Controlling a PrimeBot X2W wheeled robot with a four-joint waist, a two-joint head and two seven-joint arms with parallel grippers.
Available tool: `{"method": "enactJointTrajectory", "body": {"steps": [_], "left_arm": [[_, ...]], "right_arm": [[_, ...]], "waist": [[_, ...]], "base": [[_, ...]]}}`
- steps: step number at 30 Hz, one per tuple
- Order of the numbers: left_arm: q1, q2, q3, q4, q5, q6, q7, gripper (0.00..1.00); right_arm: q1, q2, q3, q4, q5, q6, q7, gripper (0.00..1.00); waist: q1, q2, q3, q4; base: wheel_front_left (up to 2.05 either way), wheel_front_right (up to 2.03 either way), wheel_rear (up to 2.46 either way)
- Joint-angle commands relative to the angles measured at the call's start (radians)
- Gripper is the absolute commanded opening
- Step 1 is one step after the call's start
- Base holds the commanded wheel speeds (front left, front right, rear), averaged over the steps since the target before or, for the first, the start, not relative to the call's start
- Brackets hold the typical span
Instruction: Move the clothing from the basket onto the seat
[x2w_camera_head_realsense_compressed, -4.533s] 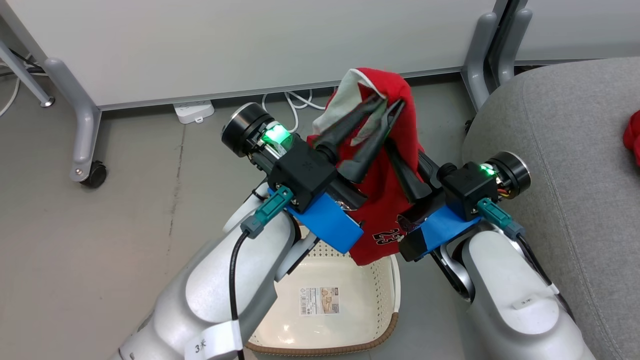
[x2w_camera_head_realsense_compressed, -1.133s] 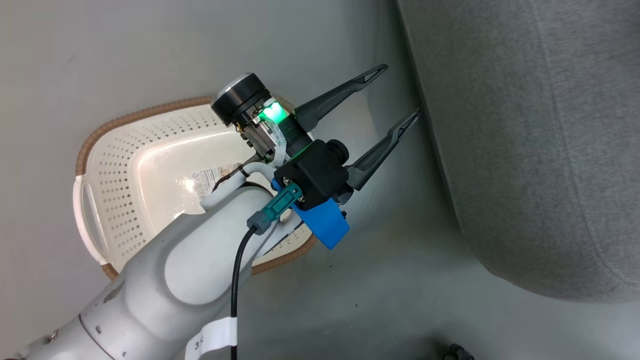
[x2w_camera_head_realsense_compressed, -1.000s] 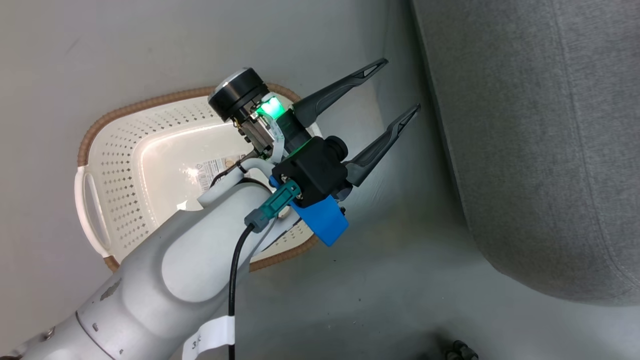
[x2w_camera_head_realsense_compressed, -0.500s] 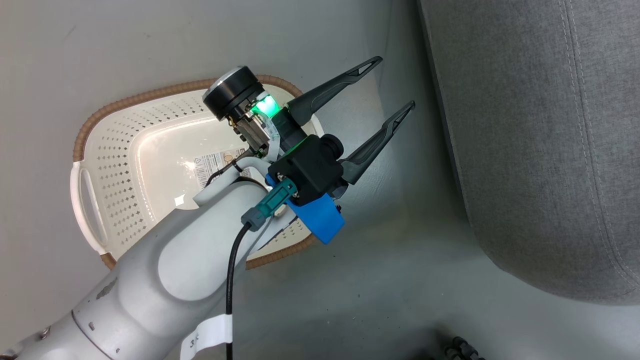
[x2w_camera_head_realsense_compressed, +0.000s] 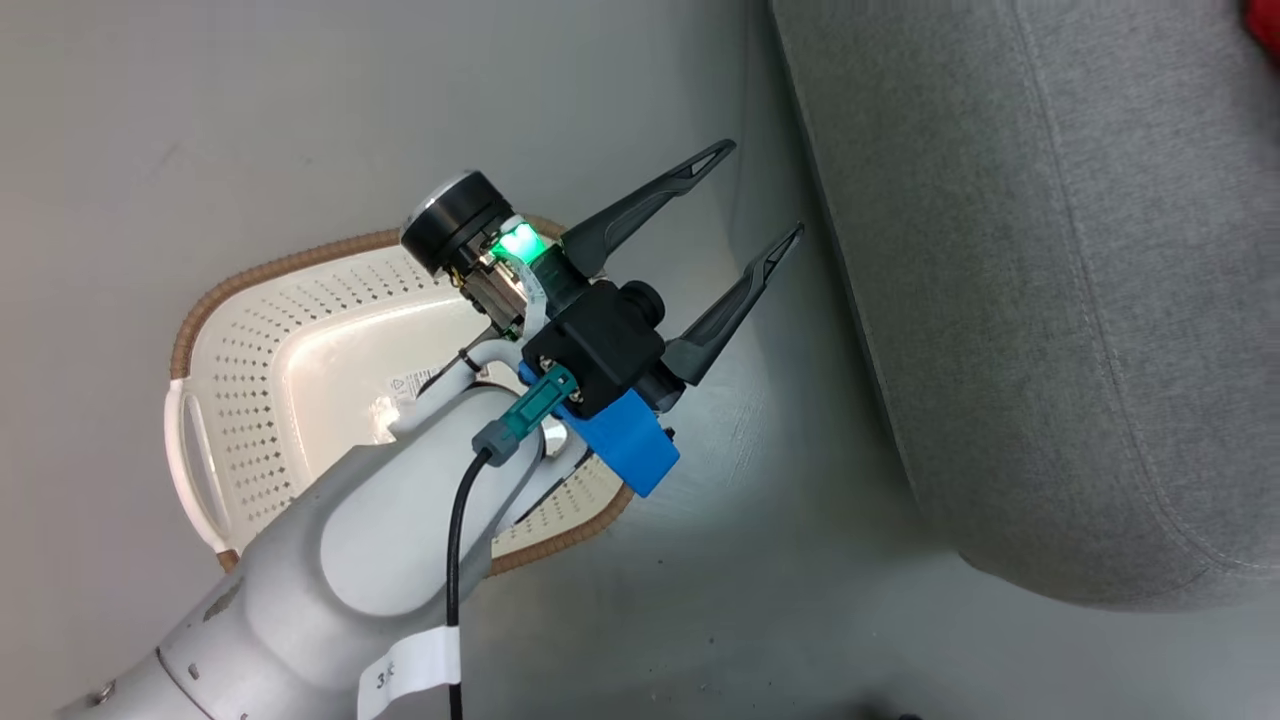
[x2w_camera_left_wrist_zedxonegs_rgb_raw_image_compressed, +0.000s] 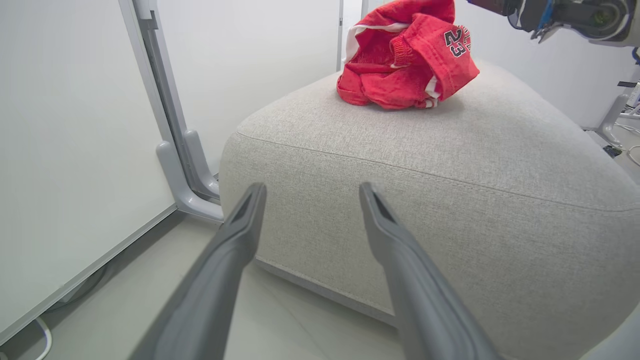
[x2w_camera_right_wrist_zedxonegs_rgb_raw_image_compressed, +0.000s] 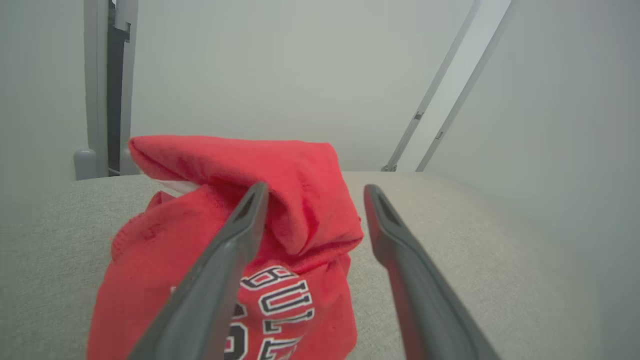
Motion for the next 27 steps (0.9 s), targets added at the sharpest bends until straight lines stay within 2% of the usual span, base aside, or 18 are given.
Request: {"method": "enactJointTrajectory", "body": {"steps": [1, 11, 13, 22, 27], "left_arm": [[0.024, -0.005, 0.015, 0.003, -0.011, 0.006, -0.005, 1.0], [0.154, -0.021, 0.147, -0.037, -0.03, 0.036, -0.006, 1.0], [0.201, -0.028, 0.214, -0.044, -0.031, 0.047, -0.006, 1.0], [0.321, -0.048, 0.394, -0.054, 0.008, 0.076, -0.006, 1.0], [0.392, -0.07, 0.496, -0.052, 0.032, 0.074, -0.005, 1.0]], "right_arm": [[0.049, 0.017, 0.023, -0.04, 0.003, 0.0, -0.004, 1.0], [0.198, 0.101, 0.197, -0.215, -0.028, 0.0, -0.004, 1.0], [0.232, 0.121, 0.268, -0.251, -0.027, 0.0, -0.004, 1.0], [0.297, 0.146, 0.426, -0.277, -0.011, 0.0, -0.004, 1.0], [0.335, 0.162, 0.49, -0.268, 0.0, 0.0, -0.004, 1.0]], "waist": [[0.0, 0.0, -0.061, -0.01], [0.0, 0.0, -0.233, 0.005], [0.0, 0.0, -0.283, 0.027], [0.0, 0.0, -0.402, 0.107], [0.0, 0.0, -0.465, 0.163]], "base": [[0.0, 0.0, 0.0], [0.0, 0.0, 0.0], [0.0, 0.0, 0.0], [0.0, 0.0, 0.0], [0.0, 0.0, 0.0]]}}
